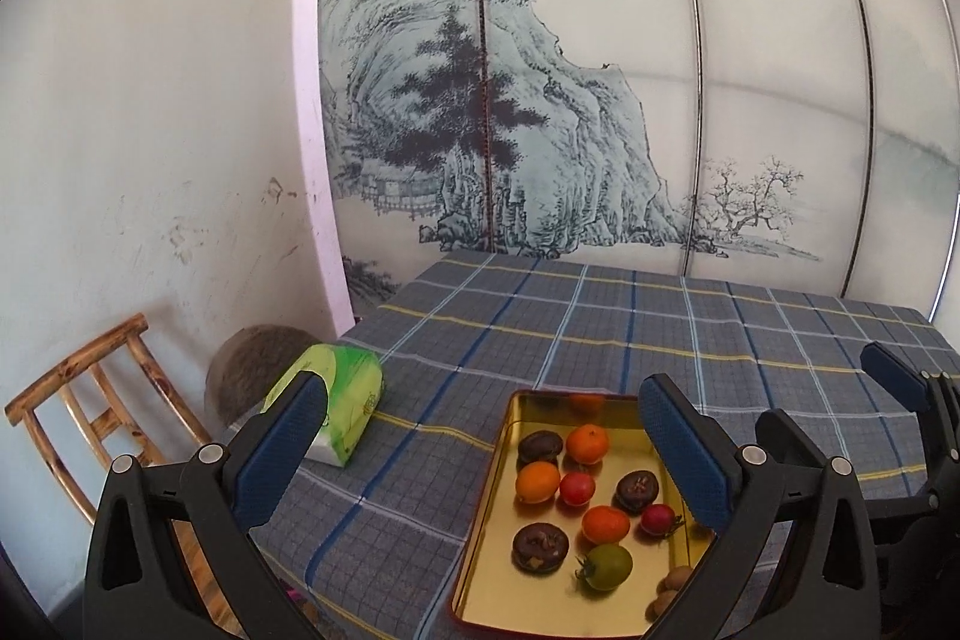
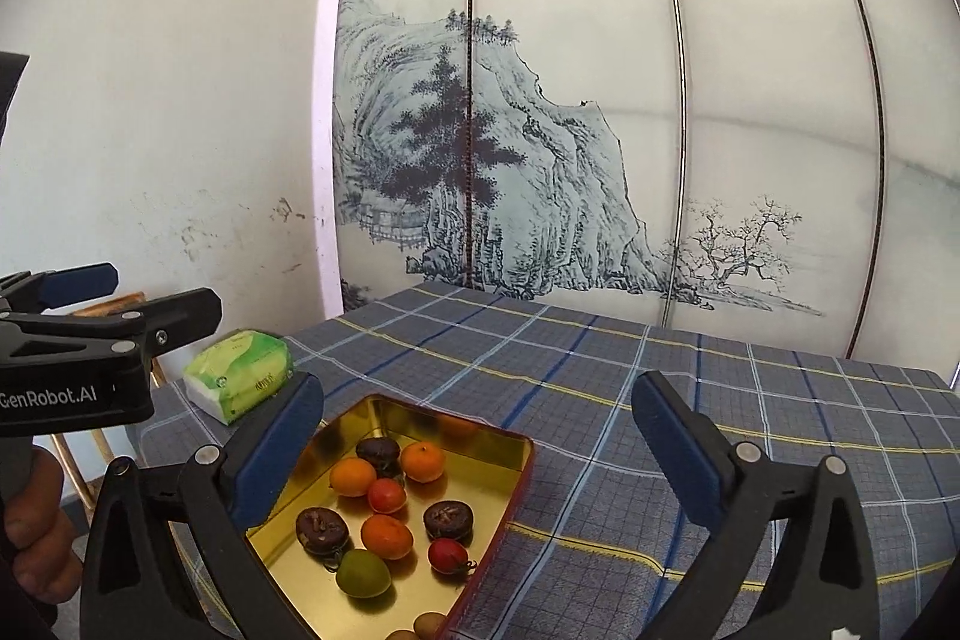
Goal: Organize fruits
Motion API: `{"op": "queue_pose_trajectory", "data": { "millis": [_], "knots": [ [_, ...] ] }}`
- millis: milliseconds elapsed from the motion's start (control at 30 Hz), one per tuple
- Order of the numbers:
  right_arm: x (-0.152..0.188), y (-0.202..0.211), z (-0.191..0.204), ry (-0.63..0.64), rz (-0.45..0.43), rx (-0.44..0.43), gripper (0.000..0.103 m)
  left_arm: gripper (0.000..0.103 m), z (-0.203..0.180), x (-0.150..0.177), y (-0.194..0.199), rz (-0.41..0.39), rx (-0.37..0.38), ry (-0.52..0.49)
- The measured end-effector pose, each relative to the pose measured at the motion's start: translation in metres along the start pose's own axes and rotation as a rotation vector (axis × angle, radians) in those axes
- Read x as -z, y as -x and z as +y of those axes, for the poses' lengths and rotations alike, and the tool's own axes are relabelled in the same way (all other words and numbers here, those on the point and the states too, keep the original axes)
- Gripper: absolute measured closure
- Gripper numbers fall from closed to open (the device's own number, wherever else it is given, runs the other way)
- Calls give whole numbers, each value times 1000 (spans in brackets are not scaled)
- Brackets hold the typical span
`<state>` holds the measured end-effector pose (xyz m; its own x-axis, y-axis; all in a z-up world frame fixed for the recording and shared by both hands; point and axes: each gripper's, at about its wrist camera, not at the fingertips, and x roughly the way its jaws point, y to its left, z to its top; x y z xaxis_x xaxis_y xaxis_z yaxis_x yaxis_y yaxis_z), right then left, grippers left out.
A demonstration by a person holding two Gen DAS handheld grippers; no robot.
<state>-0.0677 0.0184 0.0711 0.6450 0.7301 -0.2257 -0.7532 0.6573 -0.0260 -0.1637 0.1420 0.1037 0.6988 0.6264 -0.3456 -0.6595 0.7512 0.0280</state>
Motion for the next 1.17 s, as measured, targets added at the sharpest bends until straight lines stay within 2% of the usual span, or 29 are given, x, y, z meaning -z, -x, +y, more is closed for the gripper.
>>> {"op": "queue_pose_trajectory", "data": {
  "millis": [600,833,1000,1167],
  "knots": [
    [5,-8,-3,-15,42,6,1,0,3,7,-12,41,-19,8],
    [15,-16,-13,-21,109,-2,1,0,-3,11,-24,102,19,-7],
    [37,-31,-58,-45,233,-18,1,0,-10,16,-33,134,21,-22],
    [75,-49,-151,-61,421,97,1,0,-17,15,-36,168,14,-26]
  ]
}}
